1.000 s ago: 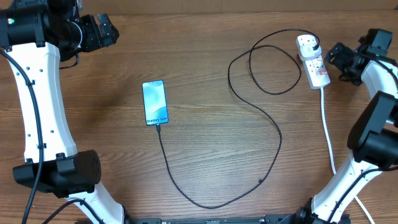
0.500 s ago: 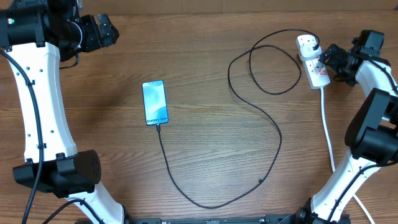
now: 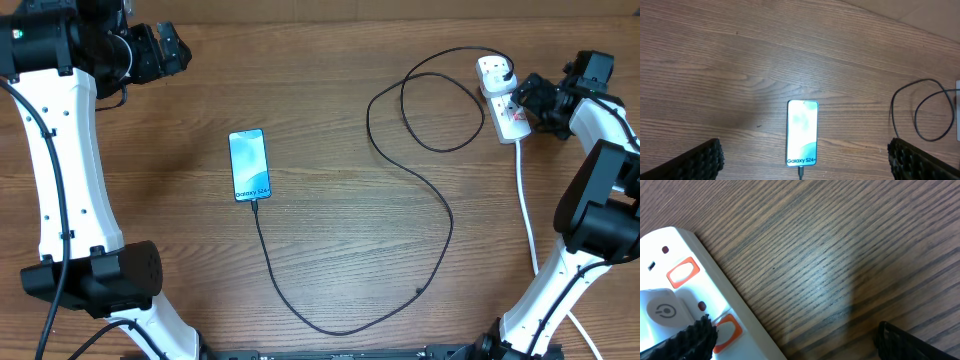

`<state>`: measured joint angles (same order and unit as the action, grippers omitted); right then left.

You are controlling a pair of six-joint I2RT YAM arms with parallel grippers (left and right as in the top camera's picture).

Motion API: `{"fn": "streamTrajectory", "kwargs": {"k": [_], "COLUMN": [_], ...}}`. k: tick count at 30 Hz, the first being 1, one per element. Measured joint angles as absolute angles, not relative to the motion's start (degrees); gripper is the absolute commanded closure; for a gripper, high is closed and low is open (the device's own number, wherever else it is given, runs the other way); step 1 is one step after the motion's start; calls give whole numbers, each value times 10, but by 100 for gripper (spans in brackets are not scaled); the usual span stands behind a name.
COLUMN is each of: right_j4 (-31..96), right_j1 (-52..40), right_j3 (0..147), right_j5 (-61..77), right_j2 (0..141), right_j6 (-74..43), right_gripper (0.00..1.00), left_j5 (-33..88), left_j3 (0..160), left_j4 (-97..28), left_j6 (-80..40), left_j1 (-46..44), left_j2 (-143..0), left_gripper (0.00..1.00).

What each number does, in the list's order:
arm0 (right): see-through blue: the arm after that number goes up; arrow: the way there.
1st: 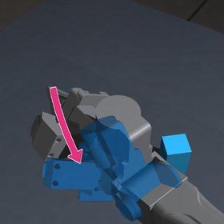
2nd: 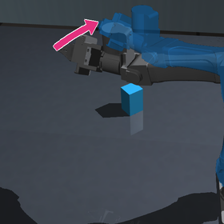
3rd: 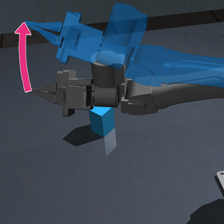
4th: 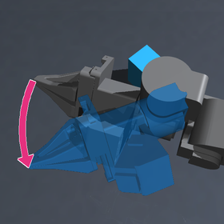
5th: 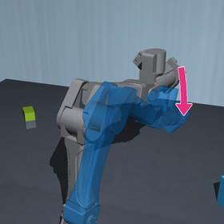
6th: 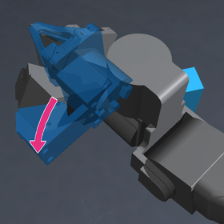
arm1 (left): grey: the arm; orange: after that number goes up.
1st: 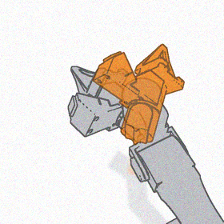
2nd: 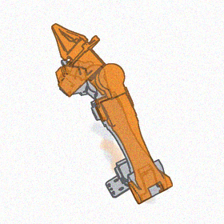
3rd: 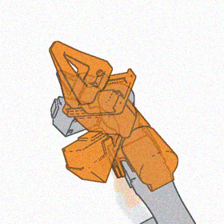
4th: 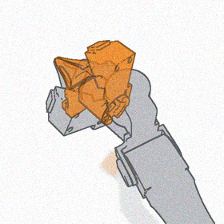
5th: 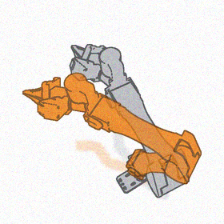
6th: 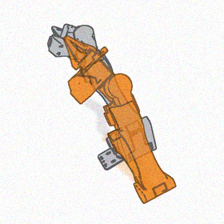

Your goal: Plug charger to phone and switch on socket

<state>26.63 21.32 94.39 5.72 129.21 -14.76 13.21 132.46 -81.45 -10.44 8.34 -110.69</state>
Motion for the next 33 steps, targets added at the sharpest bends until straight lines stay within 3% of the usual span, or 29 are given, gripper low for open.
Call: {"fn": "streamTrajectory", "kwargs": {"k": [33], "right_j4": [277], "right_j1": [213], "right_j3": [946], "right_j5": [71], "right_j2": [1295], "right_j6": [-145], "right_gripper": [0], "left_j5": [132], "left_j3": [1325], "left_j4": [-814], "left_j6": [-104], "left_j1": [83], "left_j2": [-1107], "left_gripper": [0]}}
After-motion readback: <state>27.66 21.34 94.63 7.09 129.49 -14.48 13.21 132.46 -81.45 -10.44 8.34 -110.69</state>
